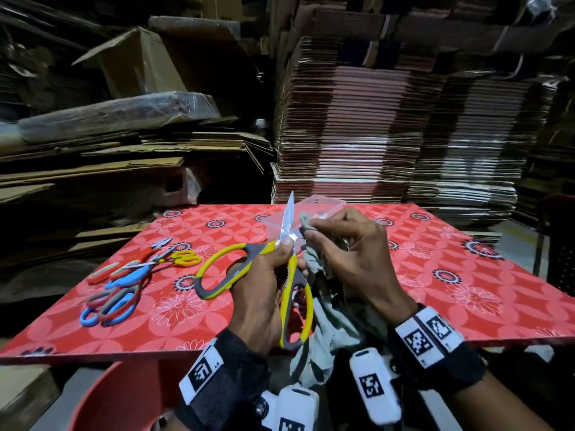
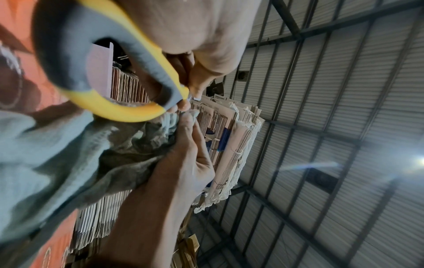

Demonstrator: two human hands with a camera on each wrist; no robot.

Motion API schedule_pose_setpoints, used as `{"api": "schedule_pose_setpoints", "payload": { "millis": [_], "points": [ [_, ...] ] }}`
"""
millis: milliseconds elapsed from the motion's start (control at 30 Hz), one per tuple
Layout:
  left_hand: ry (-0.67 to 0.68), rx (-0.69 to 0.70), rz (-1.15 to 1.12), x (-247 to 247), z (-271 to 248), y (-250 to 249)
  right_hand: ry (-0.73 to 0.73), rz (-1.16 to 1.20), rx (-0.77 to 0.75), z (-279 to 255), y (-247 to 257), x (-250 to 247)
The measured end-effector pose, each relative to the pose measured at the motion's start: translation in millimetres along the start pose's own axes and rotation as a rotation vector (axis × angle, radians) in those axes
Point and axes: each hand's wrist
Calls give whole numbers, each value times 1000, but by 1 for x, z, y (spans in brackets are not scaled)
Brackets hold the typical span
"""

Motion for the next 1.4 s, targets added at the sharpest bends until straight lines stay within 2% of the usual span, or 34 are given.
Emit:
{"api": "schedule_pose_setpoints", "payload": {
  "millis": [67, 200, 333, 400, 533, 700, 800, 933, 1000, 1133, 1200, 1400],
  "points": [
    [-9, 6, 22, -3, 2, 1, 5, 12, 25, 6, -5, -5],
    [-23, 10, 45, -4, 4, 3, -96, -13, 59, 11, -11, -11],
    [7, -8, 8, -7, 10, 6, 10, 11, -38, -7, 3, 1],
    [14, -14, 5, -10, 11, 7, 28, 11, -27, -2, -2, -4],
    [17, -4, 32, -12, 10, 9, -107, -47, 54, 8, -14, -17],
    [50, 8, 10, -12, 14, 11, -13, -19, -112, -6, -3, -7],
    [75, 15, 16, -11, 15, 10, 35, -1, -148, -4, -2, -8],
    [69, 21, 35, -16, 17, 12, -67, -37, -47, 3, -13, -13],
    [61, 36, 42, -20, 20, 14, -104, -64, -42, 1, -12, -11],
    [88, 53, 17, -28, 27, 17, 18, -52, -195, -17, 4, 3],
    [103, 48, 5, -32, 27, 17, 56, -22, -216, -16, 4, 0],
    [77, 106, 119, -34, 24, 15, -103, -58, -17, -1, -3, -10]
  ]
}}
Point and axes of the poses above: each hand's wrist, its own z-axis towards the middle knuckle, its own x-axis out of the palm, y = z × x, and after that the axes turned 1 degree about -z, right-handed
